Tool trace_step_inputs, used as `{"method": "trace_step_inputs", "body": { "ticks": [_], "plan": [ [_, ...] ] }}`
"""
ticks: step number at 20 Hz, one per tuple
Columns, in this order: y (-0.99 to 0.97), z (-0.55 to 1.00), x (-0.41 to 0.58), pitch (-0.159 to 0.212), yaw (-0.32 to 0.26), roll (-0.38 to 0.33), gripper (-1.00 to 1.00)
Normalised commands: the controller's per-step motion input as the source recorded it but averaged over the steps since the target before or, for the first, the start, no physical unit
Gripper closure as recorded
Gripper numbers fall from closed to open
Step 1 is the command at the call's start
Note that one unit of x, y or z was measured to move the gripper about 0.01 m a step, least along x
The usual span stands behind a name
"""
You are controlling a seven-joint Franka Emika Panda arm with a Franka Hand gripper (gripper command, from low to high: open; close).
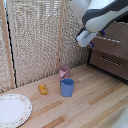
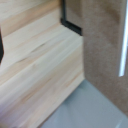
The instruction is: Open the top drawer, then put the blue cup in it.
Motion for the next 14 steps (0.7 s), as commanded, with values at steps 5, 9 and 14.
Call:
{"method": "trace_step_inputs", "body": {
  "ticks": [5, 9, 14],
  "plan": [
    [0.57, -0.06, 0.034, -0.019, -0.131, 0.231, -1.00],
    [0.61, -0.17, 0.104, 0.001, -0.153, 0.149, -1.00],
    [0.58, -0.24, 0.127, 0.012, -0.143, 0.134, -1.00]
  ]
}}
